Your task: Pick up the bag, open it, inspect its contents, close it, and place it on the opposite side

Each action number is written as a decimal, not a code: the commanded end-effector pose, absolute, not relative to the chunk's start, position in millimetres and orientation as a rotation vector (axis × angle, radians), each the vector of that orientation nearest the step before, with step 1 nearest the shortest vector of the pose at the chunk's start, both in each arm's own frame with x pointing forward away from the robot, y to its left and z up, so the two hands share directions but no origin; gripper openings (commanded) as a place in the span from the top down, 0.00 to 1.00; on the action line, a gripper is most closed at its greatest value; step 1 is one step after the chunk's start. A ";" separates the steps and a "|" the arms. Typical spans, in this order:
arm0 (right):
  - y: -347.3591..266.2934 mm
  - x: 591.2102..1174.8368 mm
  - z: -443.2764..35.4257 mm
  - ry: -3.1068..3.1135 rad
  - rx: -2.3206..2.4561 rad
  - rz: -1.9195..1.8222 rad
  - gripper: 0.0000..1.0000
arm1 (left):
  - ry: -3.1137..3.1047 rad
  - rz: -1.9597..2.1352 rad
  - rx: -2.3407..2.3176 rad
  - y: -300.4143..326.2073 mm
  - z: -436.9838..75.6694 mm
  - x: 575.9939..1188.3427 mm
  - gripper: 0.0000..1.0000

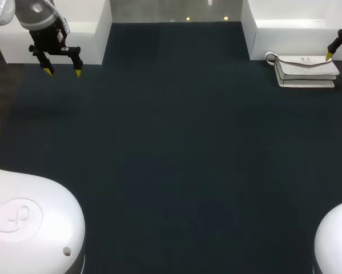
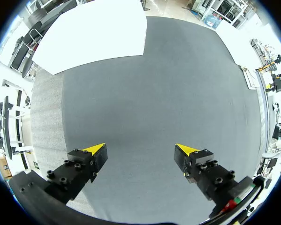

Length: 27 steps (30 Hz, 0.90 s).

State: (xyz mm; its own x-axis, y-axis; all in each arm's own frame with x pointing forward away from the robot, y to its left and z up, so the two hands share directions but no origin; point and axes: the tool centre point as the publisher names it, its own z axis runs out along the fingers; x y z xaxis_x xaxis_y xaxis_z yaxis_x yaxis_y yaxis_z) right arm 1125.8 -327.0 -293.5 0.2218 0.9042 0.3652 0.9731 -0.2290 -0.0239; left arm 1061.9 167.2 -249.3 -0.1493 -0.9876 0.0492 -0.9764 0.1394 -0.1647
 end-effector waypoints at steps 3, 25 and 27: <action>-306.7 1101.1 -283.0 -1.830 -2.423 -0.379 0.00 | 2.314 -0.241 -2.000 167.0 -249.0 1060.8 0.00; -258.8 1068.1 -271.5 -1.907 -2.513 -0.405 0.00 | 2.314 -0.241 -2.000 167.0 -249.0 1060.8 0.00; -255.7 1065.5 -270.1 -1.899 -2.508 -0.425 0.00 | 2.314 -0.241 -2.000 167.0 -249.0 1060.8 0.00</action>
